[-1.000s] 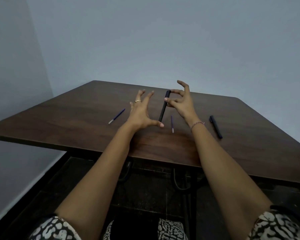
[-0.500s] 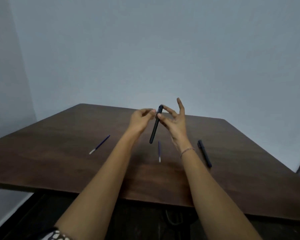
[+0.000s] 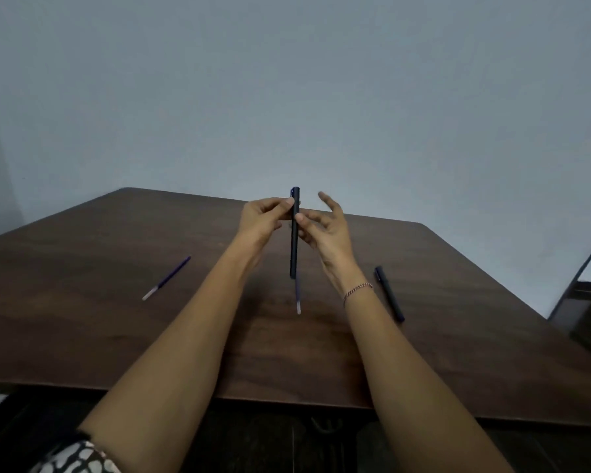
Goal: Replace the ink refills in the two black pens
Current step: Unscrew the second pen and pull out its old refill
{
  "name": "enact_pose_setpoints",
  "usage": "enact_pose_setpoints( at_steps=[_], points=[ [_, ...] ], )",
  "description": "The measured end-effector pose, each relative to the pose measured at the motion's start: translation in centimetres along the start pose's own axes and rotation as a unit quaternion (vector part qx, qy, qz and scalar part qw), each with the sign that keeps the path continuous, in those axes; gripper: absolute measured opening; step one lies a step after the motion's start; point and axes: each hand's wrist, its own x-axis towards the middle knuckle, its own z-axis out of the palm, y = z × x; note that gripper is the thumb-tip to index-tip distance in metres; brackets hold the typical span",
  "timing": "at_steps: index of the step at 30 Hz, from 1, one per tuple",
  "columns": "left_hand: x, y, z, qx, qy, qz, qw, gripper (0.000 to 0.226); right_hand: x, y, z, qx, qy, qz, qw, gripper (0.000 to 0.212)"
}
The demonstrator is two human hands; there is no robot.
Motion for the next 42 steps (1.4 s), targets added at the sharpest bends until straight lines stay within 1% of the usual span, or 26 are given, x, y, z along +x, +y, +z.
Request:
enact_pose_setpoints(
  at_steps=[1,3,4,5,7,11,13,15,18,22,28,30,33,35,37,40,42],
  points=[
    [-0.1,0.0,0.0,-0.01,0.014,0.001,1.0,0.013,-0.2,0.0,0.0,-0.008,-0.01,0.024,1.0,0.049],
    [-0.2,0.1,-0.1,-0.03,0.051,-0.002,0.998,0.018,-0.6,0.1,0.1,-0.037,-0.055,0.067,0.996,0.027],
    [-0.2,0.2,-0.1,-0.041,0.066,-0.003,0.997,0.019,-0.7,0.2,0.2,-0.067,-0.08,0.079,0.991,0.021],
    [-0.2,0.2,-0.2,-0.052,0.076,-0.005,0.996,0.018,-0.9,0.3,0.4,-0.1,-0.102,0.082,0.986,0.019],
    [-0.3,0.4,-0.3,-0.086,0.069,-0.011,0.994,0.014,-1.1,0.4,0.7,-0.143,-0.126,0.071,0.979,0.022],
    [-0.5,0.8,0.5,-0.129,-0.022,-0.058,0.99,0.027,-1.1,0.5,0.9,-0.174,-0.126,0.048,0.975,0.025],
    [-0.7,0.8,1.1,-0.129,-0.036,-0.07,0.989,0.029,-1.2,0.7,1.2,-0.188,-0.131,0.045,0.972,0.028],
    [-0.8,0.8,1.5,-0.14,-0.013,-0.072,0.987,0.026,-1.2,0.8,1.6,-0.201,-0.137,0.048,0.969,0.031],
    [-0.8,0.7,1.6,-0.166,0.024,-0.066,0.984,0.027,-1.3,1.0,2.3,-0.214,-0.132,0.042,0.967,0.03],
    [-0.6,0.6,1.7,-0.173,0.041,-0.045,0.983,0.028,-1.4,1.0,3.0,-0.23,-0.113,0.034,0.966,0.027],
    [-0.5,0.5,1.6,-0.18,0.086,-0.037,0.979,0.025,-1.6,1.1,3.5,-0.27,-0.109,0.032,0.956,0.033],
    [-0.6,0.6,1.5,-0.18,0.088,-0.038,0.979,0.023,-1.6,1.1,3.5,-0.268,-0.107,0.035,0.957,0.033],
    [-0.6,0.6,1.0,-0.171,0.066,-0.048,0.982,0.021,-1.7,1.0,3.2,-0.239,-0.11,0.026,0.964,0.024],
    [-0.4,0.6,0.4,-0.16,0.066,-0.051,0.984,0.02,-1.8,0.8,2.9,-0.236,-0.113,0.019,0.965,0.022],
    [-0.2,0.6,-0.2,-0.154,0.097,-0.056,0.982,0.019,-1.7,0.7,2.7,-0.263,-0.113,0.02,0.958,0.022],
    [0.4,0.5,-1.3,-0.177,0.156,-0.057,0.97,0.022,-1.7,0.7,2.3,-0.331,-0.124,0.015,0.935,0.025],
    [0.8,0.3,-2.2,-0.194,0.189,-0.06,0.961,0.024,-1.7,0.5,1.9,-0.357,-0.126,0.021,0.925,0.028]
  ],
)
